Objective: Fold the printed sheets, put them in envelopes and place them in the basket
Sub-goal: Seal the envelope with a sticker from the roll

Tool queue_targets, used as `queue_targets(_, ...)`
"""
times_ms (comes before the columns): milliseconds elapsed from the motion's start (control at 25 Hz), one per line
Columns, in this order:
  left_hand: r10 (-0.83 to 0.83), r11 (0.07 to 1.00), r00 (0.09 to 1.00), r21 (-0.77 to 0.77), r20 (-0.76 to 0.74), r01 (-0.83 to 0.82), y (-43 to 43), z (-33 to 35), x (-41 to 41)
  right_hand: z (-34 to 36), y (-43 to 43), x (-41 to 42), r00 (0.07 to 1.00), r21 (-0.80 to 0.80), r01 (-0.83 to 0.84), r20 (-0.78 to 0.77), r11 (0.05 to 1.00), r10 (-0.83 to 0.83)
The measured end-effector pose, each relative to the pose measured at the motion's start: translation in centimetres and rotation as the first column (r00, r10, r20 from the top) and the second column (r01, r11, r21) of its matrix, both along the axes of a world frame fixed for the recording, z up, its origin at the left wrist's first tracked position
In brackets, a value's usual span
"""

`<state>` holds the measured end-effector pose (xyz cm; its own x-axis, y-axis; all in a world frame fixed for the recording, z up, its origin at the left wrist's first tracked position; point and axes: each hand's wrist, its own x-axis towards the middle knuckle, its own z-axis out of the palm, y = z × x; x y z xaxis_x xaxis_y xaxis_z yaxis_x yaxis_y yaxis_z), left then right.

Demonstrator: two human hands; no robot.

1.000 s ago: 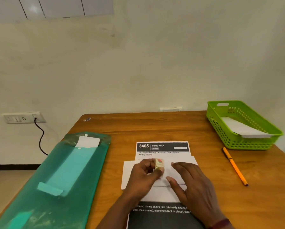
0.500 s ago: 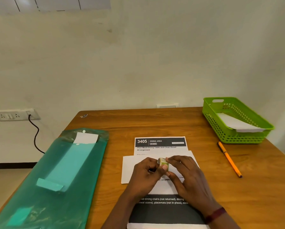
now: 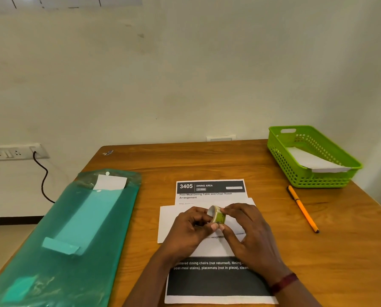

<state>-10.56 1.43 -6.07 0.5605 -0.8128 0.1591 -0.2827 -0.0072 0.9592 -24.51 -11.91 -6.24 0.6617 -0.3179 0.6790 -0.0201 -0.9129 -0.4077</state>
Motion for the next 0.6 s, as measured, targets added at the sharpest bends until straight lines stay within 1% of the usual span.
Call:
queue_targets(120,0.024,1.000,1.000,-0.003,-0.011,-0.024,0.00,0.01,-0.16,0.04,-0.03,-0.03,1.000,0.019,0.023,0.010,1.000,-0.024)
queue_targets(280,0.016,1.000,0.998,0.005,0.060,-0.016,0.08,0.46,-0.52,-0.08,0.07,-0.12,1.000,0.006,-0.003,0.021,1.000,0.003)
queue_targets(440,0.039,0.998,0.993,0.045,0.113,-0.045,0.07,0.35,-0.71,-0.11,0.03,-0.09,1.000,0.008,-0.013,0.022,1.000,0.012)
queue_targets(600,0.013,0.999,0.992,0.050,0.123,-0.019,-0.09,-0.40,-0.31,-0.32,-0.28,0.01,0.995,0.117,-0.031,0.095,0.993,0.020)
